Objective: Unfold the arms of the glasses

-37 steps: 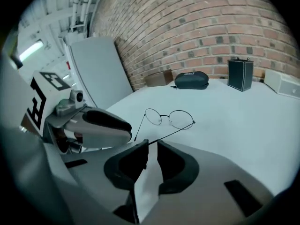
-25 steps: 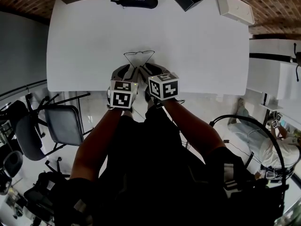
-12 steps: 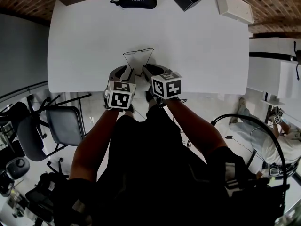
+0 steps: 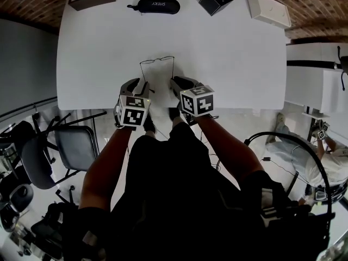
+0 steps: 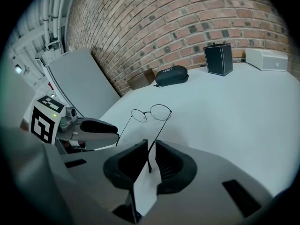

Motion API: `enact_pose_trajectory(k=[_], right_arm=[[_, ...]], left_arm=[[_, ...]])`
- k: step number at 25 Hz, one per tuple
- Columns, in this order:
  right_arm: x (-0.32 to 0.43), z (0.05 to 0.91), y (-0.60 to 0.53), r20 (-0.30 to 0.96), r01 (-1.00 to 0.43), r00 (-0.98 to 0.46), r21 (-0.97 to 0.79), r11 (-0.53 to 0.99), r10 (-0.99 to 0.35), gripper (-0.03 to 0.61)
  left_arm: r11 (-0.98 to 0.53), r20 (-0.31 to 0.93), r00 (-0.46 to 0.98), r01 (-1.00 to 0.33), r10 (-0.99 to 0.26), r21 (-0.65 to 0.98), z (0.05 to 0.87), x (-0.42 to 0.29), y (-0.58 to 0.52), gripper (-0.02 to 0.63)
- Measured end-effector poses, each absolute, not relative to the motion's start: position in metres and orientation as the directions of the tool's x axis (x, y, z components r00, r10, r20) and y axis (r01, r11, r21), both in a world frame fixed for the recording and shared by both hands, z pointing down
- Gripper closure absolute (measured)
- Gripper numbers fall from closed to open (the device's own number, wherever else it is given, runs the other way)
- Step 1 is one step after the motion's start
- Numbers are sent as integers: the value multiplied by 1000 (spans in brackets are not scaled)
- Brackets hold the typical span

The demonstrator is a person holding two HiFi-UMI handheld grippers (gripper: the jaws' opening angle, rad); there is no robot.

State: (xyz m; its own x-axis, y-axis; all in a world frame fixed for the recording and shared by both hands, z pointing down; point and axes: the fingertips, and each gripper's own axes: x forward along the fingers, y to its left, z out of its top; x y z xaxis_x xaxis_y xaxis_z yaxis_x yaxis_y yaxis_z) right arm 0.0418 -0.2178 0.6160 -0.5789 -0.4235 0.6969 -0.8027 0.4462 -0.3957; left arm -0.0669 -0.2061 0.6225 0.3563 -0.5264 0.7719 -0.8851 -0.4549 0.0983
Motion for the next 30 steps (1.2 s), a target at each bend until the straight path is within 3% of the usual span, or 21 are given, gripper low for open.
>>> enact_pose_trajectory(k=[17,26,30], right_arm=[[50,616,-252,686,-837,-540,-379,395,-487,525],[51,617,-268,695,-851,-519,-367,376,-497,528],[49,618,-265,687,-849,-524,-378,368,-503,528]], left_arm=[[-581,742,396,-814,-541,10,624,-75,-249,499],[-528,720,387,-848,-576,33,613,-87,-275,505],[-471,685,423,-872,-593,131,599,-66,-261,503]])
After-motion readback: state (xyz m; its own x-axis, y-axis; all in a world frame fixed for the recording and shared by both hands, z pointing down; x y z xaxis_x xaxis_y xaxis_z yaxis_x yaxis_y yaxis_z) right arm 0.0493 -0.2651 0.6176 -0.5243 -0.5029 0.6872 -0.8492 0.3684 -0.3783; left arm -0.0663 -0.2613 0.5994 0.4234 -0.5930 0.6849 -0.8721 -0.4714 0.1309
